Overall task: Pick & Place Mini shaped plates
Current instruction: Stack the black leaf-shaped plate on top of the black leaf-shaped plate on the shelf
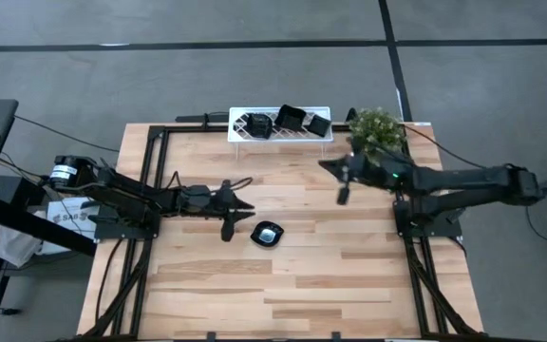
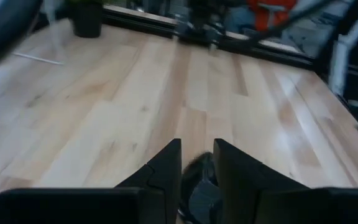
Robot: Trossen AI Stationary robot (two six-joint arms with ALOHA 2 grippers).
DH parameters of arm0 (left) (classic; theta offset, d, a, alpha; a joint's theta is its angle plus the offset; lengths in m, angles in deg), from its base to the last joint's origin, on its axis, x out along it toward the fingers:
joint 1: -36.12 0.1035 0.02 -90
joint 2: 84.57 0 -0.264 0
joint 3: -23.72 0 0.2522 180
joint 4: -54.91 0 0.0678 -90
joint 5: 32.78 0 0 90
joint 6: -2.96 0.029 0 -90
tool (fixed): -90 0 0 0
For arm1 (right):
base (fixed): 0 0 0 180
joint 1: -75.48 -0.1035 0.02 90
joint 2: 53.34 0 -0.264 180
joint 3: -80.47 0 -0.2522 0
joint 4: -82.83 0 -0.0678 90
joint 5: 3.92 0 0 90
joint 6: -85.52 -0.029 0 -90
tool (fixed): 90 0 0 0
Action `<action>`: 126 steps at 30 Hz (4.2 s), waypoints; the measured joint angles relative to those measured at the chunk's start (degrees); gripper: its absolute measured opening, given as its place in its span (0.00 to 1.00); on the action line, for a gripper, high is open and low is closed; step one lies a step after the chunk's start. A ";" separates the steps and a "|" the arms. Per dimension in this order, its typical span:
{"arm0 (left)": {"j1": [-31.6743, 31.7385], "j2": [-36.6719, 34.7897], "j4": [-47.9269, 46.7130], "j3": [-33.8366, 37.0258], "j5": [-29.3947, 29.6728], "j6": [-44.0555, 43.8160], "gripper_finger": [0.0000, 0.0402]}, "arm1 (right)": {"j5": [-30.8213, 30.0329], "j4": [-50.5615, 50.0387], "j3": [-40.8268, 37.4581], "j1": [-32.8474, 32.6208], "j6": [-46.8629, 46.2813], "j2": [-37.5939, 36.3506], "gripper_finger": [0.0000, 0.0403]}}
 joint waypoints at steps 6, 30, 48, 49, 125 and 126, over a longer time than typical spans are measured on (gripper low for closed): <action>2.41 0.00 -0.24 -0.04 -2.01 1.23 0.26 | 0.11 -1.94 -9.36 -3.82 -6.84 -9.00 0.00; 2.10 14.74 -17.43 -13.19 -6.52 -4.37 0.40 | 0.39 -7.07 -12.86 -8.15 -12.02 -10.58 0.00; 0.41 10.56 -32.68 -13.18 -10.56 -11.15 0.40 | 1.86 -7.68 -12.86 -8.15 -13.14 -10.53 0.01; 0.21 10.56 -32.49 -13.18 -11.18 -11.45 0.40 | 1.86 -7.70 -12.86 -8.15 -13.17 -10.53 0.01; 1.78 18.53 -26.97 -14.80 -14.14 -16.89 0.40 | 1.88 -8.25 -12.86 -8.15 -14.50 -10.51 0.01; 1.80 18.53 -27.11 -14.80 -14.21 -16.88 0.40 | 1.88 -8.29 -12.86 -8.15 -14.50 -10.51 0.01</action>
